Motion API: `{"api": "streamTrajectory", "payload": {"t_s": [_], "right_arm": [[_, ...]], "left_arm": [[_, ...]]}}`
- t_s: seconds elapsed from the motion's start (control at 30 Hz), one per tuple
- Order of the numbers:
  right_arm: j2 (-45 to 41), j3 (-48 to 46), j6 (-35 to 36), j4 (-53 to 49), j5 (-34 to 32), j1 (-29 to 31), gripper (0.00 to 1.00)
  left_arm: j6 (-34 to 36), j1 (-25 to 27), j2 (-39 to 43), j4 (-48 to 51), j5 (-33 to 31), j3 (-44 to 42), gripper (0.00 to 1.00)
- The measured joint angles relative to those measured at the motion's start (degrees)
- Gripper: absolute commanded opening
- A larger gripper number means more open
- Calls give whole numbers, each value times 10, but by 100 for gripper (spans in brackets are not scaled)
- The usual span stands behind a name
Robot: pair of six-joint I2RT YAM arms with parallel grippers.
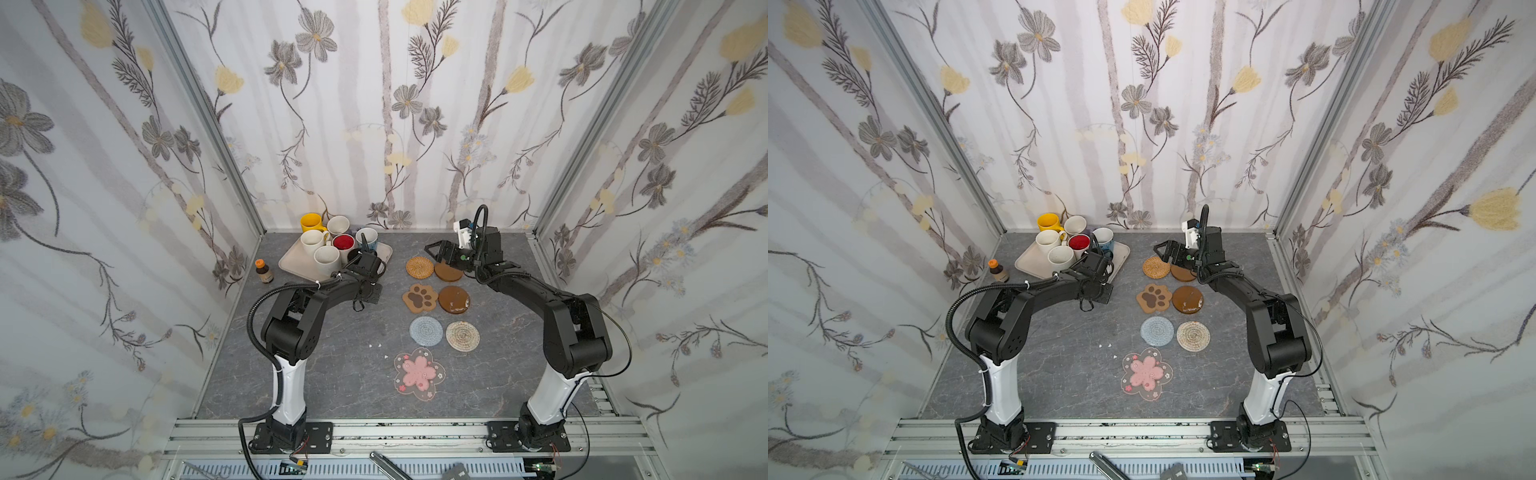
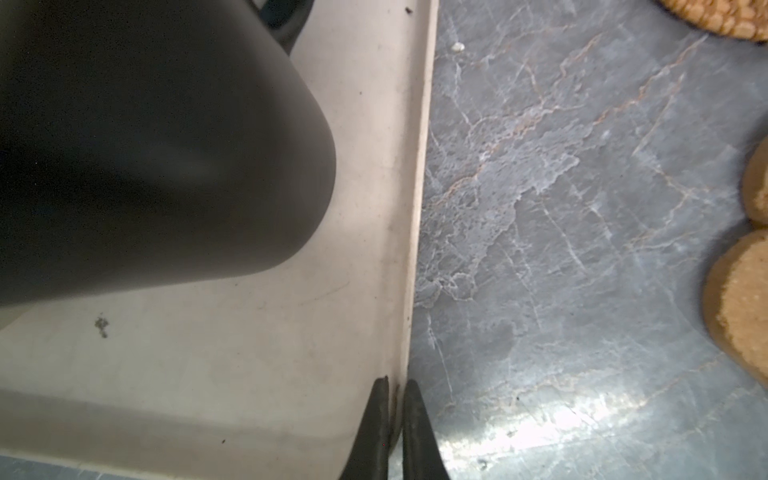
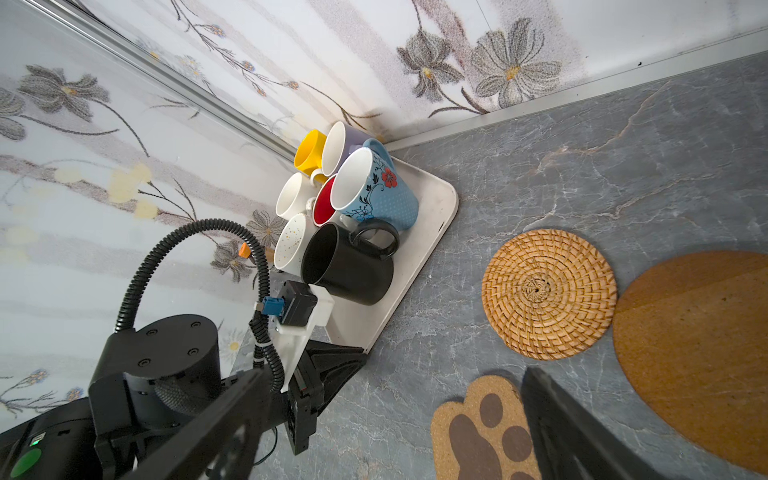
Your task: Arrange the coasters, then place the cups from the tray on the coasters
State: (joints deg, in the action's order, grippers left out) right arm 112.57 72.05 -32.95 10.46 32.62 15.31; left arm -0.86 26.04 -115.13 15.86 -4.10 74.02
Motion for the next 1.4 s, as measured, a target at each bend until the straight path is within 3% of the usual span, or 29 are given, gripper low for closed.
{"api": "streamTrajectory", "payload": {"t_s": [0.8,1.2,1.4], "right_arm": [[0,-5,-11,4,1,-5,96],[3,-4,-11,2,2,-4,96],[7,0,-10,0,2,0,97]], "left_arm": [[-33,-17,55,-53,0,-90,0],[-92,9,96,-56,-48,-135,0],[-113,24,125,9,-40,-163,0]]}}
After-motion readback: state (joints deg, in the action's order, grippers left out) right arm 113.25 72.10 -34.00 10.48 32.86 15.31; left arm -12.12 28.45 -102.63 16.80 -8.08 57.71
